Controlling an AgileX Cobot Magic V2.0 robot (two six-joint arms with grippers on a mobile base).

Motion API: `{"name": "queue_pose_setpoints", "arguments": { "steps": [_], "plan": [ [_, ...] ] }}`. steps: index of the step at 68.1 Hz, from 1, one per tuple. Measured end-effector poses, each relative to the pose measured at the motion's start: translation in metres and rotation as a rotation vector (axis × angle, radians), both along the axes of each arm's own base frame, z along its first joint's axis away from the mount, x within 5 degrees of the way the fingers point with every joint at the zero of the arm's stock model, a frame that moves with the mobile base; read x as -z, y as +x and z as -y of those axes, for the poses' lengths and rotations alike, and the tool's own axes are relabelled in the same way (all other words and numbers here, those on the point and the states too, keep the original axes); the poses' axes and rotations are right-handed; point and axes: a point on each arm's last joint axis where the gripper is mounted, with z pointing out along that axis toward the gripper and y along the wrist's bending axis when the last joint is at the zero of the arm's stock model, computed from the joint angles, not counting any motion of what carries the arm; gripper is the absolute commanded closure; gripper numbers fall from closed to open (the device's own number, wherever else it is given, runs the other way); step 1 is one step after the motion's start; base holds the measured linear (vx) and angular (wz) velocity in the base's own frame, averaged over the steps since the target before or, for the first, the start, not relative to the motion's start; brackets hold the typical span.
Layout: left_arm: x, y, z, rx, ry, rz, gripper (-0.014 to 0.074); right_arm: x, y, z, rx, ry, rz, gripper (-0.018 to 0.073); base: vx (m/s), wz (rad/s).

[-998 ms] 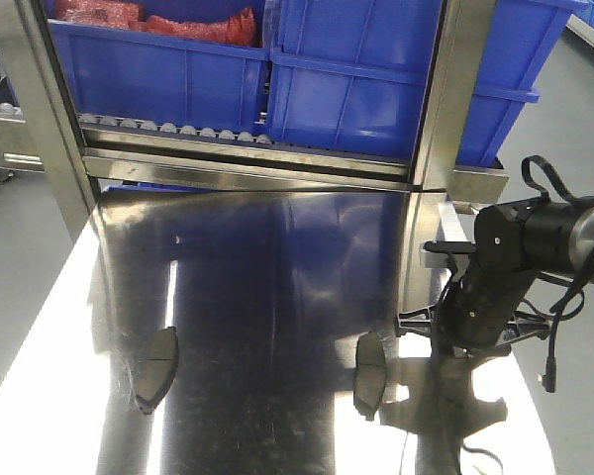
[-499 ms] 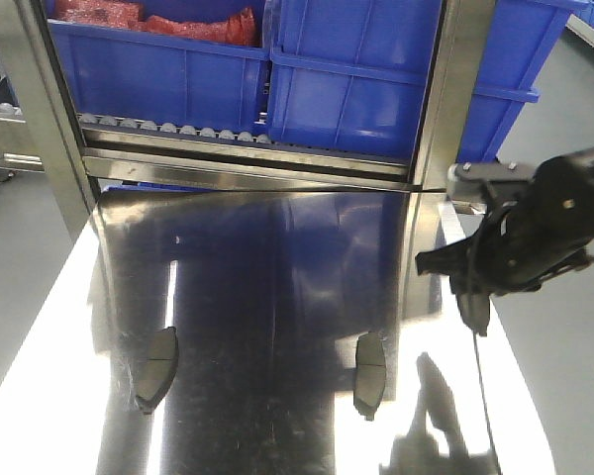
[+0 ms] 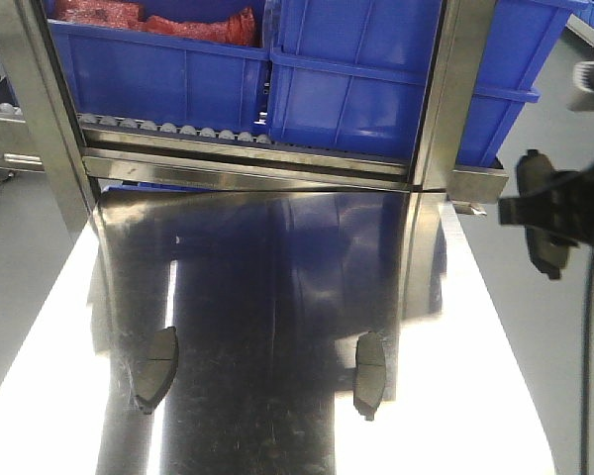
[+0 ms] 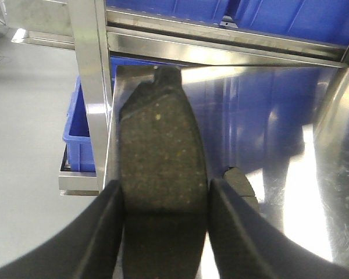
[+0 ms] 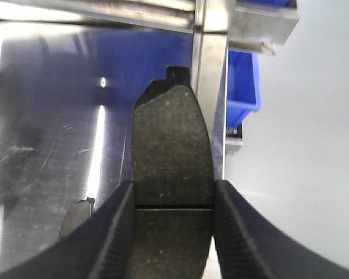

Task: Move and align brake pads A on conveyor
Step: 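Close the right gripper on the brake pad and lift it, then turn the base away from the table holding both pads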

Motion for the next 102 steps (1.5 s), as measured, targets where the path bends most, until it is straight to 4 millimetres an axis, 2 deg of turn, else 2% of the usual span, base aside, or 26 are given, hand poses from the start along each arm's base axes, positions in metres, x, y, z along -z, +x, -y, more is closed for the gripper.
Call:
{"name": "queue_pose_setpoints", "arguments": {
  "steps": [13,25,43,58,102],
  "plan": [
    [0.000,0.000,0.000,0.000,0.000,0.000,0.0602,0.011,-0.058,0.012,-0.023,0.039,0.165,0.0566,0.00,0.00],
    [0.000,0.000,0.000,0.000,0.000,0.000,0.0602,0.027,-0.101,0.021,-0.042,0.075,0.319,0.0566,0.00,0.00],
    [0.001,0.000,0.000,0.001,0.000,-0.007,0.0602,0.055,-0.144,0.031,-0.043,0.112,0.403,0.0566,0.00,0.00],
    [0.001,0.000,0.000,0.001,0.001,-0.009,0.0602,0.061,-0.159,0.034,-0.040,0.137,0.441,0.0566,0.00,0.00],
    [0.001,0.000,0.000,0.001,0.001,-0.010,0.0602,0.063,-0.159,0.034,-0.037,0.136,0.421,0.0566,0.00,0.00]
  ]
}}
